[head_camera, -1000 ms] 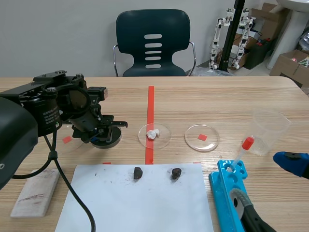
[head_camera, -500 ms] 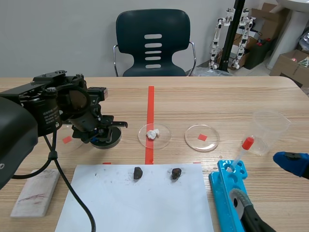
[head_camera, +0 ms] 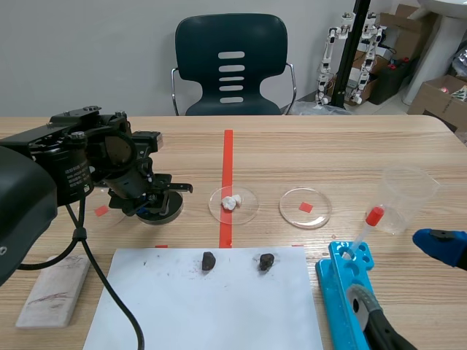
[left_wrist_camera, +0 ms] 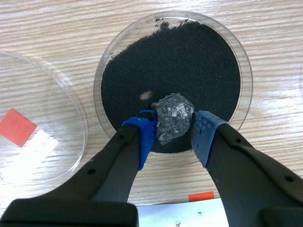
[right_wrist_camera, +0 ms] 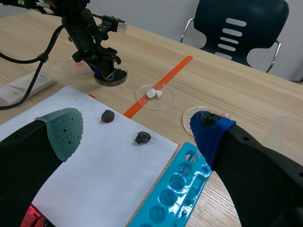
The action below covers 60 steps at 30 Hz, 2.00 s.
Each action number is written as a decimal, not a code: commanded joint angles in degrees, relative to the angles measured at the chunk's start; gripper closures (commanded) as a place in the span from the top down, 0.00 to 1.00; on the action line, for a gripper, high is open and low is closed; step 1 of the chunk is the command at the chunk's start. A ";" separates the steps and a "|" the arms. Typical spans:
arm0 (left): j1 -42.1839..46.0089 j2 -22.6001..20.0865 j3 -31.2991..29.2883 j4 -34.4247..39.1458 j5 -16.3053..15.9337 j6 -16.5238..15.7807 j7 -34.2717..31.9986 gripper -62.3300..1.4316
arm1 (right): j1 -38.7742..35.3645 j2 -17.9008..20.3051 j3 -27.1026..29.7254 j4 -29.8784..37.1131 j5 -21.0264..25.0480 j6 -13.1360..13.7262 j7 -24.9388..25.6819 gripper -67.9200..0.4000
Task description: Lower the mineral onto the iron filings and hold still
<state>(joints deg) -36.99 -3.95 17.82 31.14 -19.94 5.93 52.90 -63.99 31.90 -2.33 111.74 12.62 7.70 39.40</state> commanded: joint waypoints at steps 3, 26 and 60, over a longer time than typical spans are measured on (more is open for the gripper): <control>-1.14 0.24 -0.48 0.63 0.07 0.00 0.09 0.11 | 0.20 -0.02 0.39 0.33 0.42 -0.20 0.87 0.70; 12.02 -6.95 -1.68 29.86 1.75 2.75 -6.10 0.11 | 0.20 -0.02 0.39 0.33 0.42 -0.20 0.87 0.70; 74.82 -19.89 -9.18 79.62 18.14 -7.91 -53.09 0.11 | 0.20 -0.02 0.39 0.33 0.42 -0.20 0.87 0.70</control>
<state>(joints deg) 38.11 -24.12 8.49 110.26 -1.37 -2.20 0.86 -63.99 31.90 -2.33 111.74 12.62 7.70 39.40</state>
